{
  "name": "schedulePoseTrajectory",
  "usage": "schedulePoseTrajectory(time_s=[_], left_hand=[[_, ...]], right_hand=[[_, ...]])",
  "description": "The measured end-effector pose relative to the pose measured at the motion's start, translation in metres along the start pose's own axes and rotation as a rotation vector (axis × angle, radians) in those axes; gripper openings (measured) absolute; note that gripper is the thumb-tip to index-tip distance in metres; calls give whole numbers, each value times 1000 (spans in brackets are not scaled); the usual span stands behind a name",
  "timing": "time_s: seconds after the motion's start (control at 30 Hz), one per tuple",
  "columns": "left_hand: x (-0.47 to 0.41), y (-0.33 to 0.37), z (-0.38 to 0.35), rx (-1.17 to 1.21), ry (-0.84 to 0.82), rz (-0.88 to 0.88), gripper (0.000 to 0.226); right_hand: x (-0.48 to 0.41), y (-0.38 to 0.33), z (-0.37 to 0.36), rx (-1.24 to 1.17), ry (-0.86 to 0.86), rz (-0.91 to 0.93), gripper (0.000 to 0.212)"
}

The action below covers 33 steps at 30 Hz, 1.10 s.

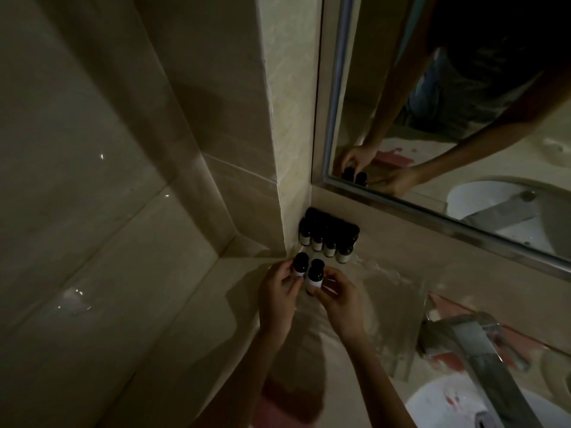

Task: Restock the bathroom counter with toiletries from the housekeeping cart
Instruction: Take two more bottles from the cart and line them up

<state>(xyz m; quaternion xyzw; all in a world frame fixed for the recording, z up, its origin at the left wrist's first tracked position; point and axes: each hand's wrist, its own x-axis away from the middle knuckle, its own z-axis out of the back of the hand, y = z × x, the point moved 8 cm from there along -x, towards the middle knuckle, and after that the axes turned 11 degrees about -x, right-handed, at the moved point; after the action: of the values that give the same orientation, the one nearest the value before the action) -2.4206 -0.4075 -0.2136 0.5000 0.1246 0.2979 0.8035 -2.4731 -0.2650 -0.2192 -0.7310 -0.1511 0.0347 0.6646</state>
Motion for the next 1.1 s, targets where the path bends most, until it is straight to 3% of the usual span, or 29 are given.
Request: schedulePoseTrajectory(time_s=[0.33,0.67,0.83,1.1], left_hand=[[17,-8,28,-10,140,-59,33],[32,0,53,-61,160,-183,37],[35,-6,55,-22,139,-137,38],[39,-19,52,-3,96,-74,33]], right_hand=[[-15,-9,-17,130,153,186,27],[-31,-15,-42,155,278,259,27],[-34,-7,-40,109,376,231,20],[-37,-5,-39,225,443,289,11]])
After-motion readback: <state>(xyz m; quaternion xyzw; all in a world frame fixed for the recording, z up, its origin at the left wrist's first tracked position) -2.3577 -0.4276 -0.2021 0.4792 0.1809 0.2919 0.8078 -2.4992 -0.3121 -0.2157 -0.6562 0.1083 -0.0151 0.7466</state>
